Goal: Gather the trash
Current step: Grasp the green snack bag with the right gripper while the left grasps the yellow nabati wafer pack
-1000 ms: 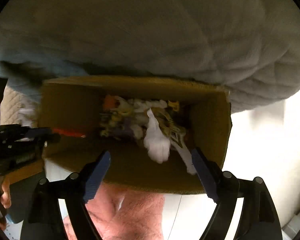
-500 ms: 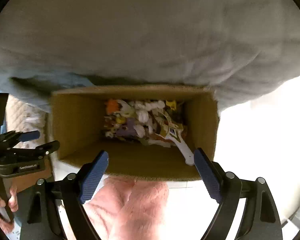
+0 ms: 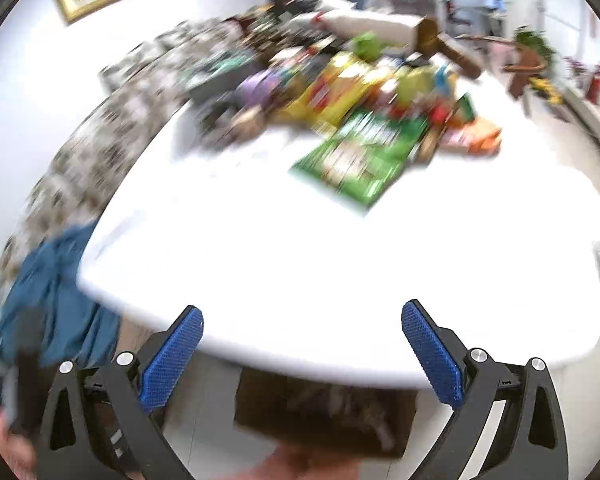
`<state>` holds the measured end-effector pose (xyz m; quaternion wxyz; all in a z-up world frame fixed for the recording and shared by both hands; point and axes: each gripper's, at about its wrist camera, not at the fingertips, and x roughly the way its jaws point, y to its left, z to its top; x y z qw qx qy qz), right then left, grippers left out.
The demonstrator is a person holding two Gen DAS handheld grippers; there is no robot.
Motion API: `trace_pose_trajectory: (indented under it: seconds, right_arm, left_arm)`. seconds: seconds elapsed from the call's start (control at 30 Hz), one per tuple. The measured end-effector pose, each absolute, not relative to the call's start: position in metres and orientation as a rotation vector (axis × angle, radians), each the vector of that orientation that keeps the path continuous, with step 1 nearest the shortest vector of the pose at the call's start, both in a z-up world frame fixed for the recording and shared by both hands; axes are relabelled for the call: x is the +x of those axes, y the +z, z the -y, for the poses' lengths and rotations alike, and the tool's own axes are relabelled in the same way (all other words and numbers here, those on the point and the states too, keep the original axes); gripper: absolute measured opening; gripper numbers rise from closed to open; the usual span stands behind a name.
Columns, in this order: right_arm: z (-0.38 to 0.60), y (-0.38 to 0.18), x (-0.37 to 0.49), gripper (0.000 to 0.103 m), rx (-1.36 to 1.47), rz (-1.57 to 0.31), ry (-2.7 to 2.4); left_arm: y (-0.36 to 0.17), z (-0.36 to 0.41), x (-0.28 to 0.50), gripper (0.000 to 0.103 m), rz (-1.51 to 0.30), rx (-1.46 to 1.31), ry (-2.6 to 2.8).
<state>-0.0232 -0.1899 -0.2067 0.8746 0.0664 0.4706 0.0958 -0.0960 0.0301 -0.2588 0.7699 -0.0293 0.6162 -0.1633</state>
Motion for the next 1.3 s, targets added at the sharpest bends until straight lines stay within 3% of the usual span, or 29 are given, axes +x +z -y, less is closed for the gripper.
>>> trace_pose_trajectory:
  seconds: [0.2, 0.57, 0.67, 0.73, 0.83, 1.1, 1.3]
  right_arm:
    - [0.18, -0.233, 0.067, 0.098, 0.102, -0.991, 0.057]
    - [0.171, -0.282, 0.148, 0.099, 0.123, -1.107, -0.05]
    - [0.171, -0.282, 0.148, 0.089, 0.091, -1.096, -0.021]
    - [0.178, -0.278, 0.14, 0.058, 0.127, -1.092, 0.022]
    - [0.2, -0.275, 0.124, 0.044, 0.244, -1.114, 0.09]
    - [0.266, -0.24, 0.039, 0.044, 0.496, -1.053, 0.141]
    - [0.291, -0.214, -0.017, 0.044, 0.527, -1.016, 0.135]
  left_arm:
    - [-0.223, -0.034, -0.083, 0.087, -1.236, -0.085, -0.294]
    - [-0.214, -0.06, -0.094, 0.087, -1.252, -0.095, -0.154]
    - [-0.216, -0.067, -0.095, 0.087, -1.265, -0.115, -0.136]
    - [-0.217, -0.067, -0.092, 0.087, -1.267, -0.121, -0.131]
    - [-0.215, -0.066, -0.085, 0.087, -1.263, -0.129, -0.142]
    - [-0.211, -0.047, -0.035, 0.087, -1.242, -0.119, -0.187]
    - [-0.219, 0.005, 0.06, 0.087, -1.187, -0.019, -0.224]
